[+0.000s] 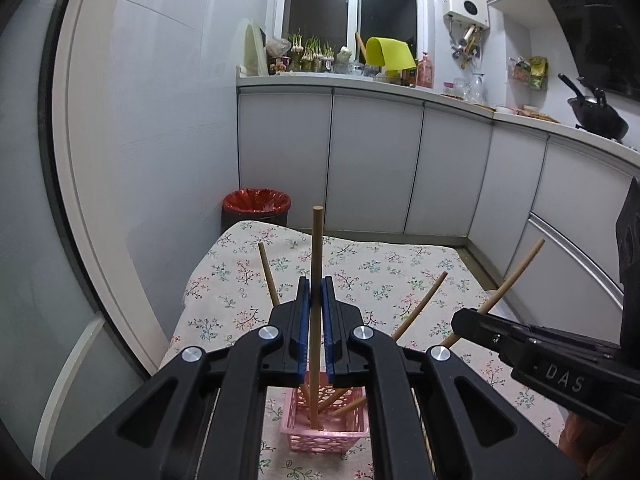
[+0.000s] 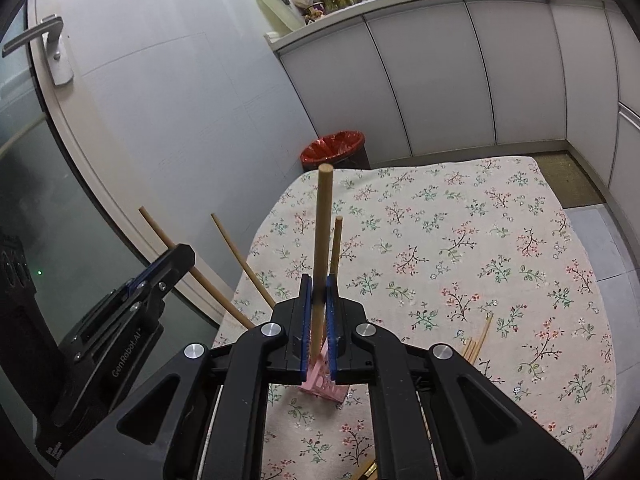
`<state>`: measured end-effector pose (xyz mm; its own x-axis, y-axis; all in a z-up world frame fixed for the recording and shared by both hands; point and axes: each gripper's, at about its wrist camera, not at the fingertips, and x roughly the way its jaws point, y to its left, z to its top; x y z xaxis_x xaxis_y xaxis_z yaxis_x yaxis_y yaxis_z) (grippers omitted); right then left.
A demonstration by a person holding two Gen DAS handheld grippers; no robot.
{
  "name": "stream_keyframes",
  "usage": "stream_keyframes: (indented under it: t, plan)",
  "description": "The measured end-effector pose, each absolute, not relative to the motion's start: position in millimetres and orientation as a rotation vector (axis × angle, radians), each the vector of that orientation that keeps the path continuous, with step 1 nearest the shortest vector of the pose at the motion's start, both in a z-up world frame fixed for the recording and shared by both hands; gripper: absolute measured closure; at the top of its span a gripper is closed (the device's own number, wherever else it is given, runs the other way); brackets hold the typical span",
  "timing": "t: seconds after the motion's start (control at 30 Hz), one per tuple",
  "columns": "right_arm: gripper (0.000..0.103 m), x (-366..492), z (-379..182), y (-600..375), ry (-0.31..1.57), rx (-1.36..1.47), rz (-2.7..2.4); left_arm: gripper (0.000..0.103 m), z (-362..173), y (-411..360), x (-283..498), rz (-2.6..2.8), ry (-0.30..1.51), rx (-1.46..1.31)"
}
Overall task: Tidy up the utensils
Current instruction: 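Lift both chopsticks over the pink basket and open both tools to drop them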
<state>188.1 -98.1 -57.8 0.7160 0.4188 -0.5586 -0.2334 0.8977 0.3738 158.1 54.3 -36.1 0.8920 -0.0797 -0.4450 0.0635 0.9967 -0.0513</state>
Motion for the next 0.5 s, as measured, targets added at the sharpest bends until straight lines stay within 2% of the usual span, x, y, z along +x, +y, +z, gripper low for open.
stream_keyframes:
  t: [0.17,0.23,0.33,0.37,0.4,0.43,0.5]
  plan:
    - [0.093,186,-54,-97,0.673,0.302,0.385,0.097,-40,58,161,-0.077,0.483,-0.058]
    - [0.083,183,-50,-99,0.659,0.325,0.396,0.096,-40,59,160,-0.079,0.487,-0.065]
    - [0.074,179,-43,-105,0.640,0.352,0.412,0.093,-38,61,157,-0.079,0.489,-0.079]
    - [0.072,177,-40,-107,0.633,0.357,0.415,0.082,-36,63,155,-0.077,0.490,-0.086]
    - [0.069,174,-37,-110,0.626,0.360,0.418,0.067,-35,64,153,-0.073,0.488,-0.092]
    - [0.067,172,-35,-112,0.622,0.360,0.419,0.062,-33,65,150,-0.067,0.483,-0.098]
    - [0.063,167,-30,-118,0.614,0.354,0.415,0.059,-31,67,145,-0.068,0.487,-0.104]
